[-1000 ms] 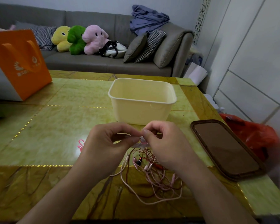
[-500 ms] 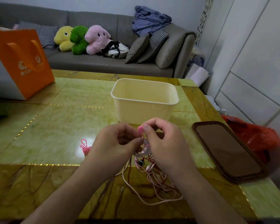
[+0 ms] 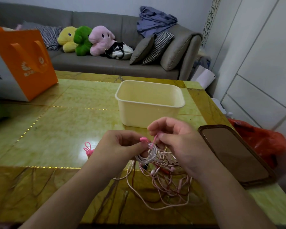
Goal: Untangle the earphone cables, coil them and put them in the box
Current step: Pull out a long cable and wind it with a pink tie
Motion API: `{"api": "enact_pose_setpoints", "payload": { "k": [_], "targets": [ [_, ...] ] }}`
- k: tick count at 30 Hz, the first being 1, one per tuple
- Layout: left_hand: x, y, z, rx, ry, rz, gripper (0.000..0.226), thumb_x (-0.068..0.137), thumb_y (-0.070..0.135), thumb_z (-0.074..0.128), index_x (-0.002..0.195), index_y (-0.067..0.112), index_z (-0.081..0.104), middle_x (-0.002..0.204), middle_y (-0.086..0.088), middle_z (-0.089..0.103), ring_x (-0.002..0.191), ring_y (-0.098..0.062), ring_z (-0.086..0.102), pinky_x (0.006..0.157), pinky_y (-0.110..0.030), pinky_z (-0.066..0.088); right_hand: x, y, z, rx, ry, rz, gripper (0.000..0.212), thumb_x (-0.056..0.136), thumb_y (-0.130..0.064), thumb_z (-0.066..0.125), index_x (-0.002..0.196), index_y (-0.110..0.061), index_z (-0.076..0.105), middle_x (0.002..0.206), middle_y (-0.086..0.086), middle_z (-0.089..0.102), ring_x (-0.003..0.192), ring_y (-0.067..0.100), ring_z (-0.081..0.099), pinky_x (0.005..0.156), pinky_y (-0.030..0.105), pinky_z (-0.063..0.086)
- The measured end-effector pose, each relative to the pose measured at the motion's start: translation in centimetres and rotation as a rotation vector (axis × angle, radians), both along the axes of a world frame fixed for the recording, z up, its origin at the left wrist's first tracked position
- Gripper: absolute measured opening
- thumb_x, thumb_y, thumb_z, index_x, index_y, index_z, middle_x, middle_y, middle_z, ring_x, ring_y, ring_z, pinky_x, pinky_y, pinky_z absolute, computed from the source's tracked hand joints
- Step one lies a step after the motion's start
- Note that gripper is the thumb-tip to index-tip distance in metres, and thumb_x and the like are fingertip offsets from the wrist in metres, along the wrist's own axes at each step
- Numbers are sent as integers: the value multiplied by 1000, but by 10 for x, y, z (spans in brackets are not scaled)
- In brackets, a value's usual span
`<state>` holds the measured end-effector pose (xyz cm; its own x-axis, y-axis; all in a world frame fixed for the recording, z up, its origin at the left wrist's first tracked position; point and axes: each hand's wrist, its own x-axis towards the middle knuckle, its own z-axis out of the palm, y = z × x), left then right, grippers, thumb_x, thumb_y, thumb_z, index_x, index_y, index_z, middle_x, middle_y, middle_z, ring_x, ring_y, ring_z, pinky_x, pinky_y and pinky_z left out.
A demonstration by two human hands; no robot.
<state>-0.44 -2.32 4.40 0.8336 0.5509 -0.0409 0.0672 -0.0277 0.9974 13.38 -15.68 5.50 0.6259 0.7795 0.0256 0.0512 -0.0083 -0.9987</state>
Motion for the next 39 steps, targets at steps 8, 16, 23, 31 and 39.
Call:
{"api": "enact_pose_setpoints", "payload": {
  "k": [8, 16, 23, 31, 39],
  "targets": [
    [-1, -3, 3, -25, -93, 14, 8, 91, 10, 76, 91, 12, 84, 83, -15, 80, 77, -23, 77, 73, -30, 62, -6, 4, -7, -92, -166, -129, 13, 94, -1, 76, 92, -14, 77, 87, 2, 82, 84, 18, 80, 81, 34, 64],
    [-1, -5, 3, 178, -130, 104, 13, 93, 6, 75, 94, 17, 83, 86, -1, 82, 85, -17, 79, 78, -30, 63, -14, 9, -12, -51, 118, -132, 7, 84, -14, 86, 88, -9, 83, 86, 18, 81, 74, 28, 77, 67, 33, 62],
    [-1, -2, 3, 281, -125, 190, 13, 91, 11, 78, 89, 24, 83, 80, 6, 81, 79, -11, 78, 72, -25, 61, -13, 6, -5, 7, 244, -21, 26, 99, -3, 60, 90, -5, 84, 93, 37, 74, 75, 37, 68, 71, 36, 62],
    [-1, -7, 2, 336, -135, 217, 15, 91, 10, 79, 88, 24, 83, 78, 9, 80, 77, -9, 77, 70, -24, 62, -21, 10, -9, -54, 27, -77, 11, 89, -1, 80, 99, -5, 80, 87, 18, 81, 76, 29, 75, 74, 35, 63],
    [2, -1, -2, 132, -118, 233, 13, 91, 5, 77, 91, 16, 84, 82, -3, 81, 82, -21, 79, 80, -39, 65, -29, 7, 2, -123, -39, -79, 27, 94, 1, 71, 115, -15, 65, 88, 15, 80, 72, 21, 72, 60, 27, 56]
  ]
}}
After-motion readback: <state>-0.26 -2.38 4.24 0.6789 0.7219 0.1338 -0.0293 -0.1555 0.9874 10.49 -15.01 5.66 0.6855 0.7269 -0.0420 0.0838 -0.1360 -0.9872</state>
